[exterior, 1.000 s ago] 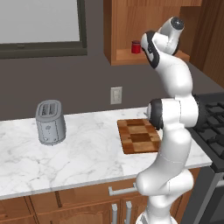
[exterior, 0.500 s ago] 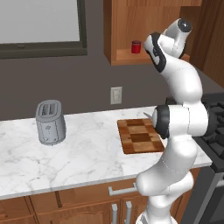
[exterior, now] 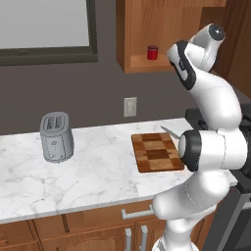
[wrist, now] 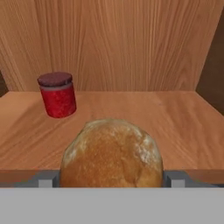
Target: Pick the bread, place it on the cutting board, pick the jam, place it on the counter, and close the cabinet.
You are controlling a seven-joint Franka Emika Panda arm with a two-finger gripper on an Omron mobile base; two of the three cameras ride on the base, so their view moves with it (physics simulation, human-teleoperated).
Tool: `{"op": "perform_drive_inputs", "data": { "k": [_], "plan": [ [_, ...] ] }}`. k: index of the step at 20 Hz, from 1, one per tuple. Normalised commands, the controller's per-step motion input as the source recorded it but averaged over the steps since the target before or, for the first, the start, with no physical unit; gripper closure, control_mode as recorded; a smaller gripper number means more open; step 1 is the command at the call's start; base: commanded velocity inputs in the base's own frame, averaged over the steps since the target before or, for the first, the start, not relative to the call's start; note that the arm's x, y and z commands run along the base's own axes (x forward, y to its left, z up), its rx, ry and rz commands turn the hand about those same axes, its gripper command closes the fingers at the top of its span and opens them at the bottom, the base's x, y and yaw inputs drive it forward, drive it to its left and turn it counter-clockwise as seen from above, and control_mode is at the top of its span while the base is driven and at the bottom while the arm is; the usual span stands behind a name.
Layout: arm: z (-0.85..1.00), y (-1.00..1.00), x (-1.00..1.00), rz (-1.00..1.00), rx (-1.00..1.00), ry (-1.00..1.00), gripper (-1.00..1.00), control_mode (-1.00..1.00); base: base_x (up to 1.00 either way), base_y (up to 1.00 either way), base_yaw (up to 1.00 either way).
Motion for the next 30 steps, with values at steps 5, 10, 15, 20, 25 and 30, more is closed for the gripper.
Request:
{"op": "perform_drive_inputs", "data": {
  "k": [5, 10, 15, 20, 25, 30],
  "plan": [
    [0.0, 0.0, -0.57, 0.0, 0.0, 0.0, 1.0, -1.0, 0.0, 0.0, 0.0],
    [0.0, 0.01, -0.53, 0.0, 0.0, 0.0, 1.0, -1.0, 0.0, 0.0, 0.0],
    [0.0, 0.08, -0.47, 0.0, 0.0, 0.01, 1.0, -1.0, 0.0, 0.0, 0.0],
    [0.0, 0.15, -0.42, 0.0, 0.0, 0.05, 1.0, -1.0, 0.0, 0.0, 0.0],
    [0.0, 0.15, -0.25, 0.0, 0.0, 0.09, 1.0, -1.0, 0.0, 0.0, 0.0],
    [0.0, 0.09, -0.12, 0.0, 0.0, 0.12, 1.0, -1.0, 0.0, 0.0, 0.0]
  ]
}}
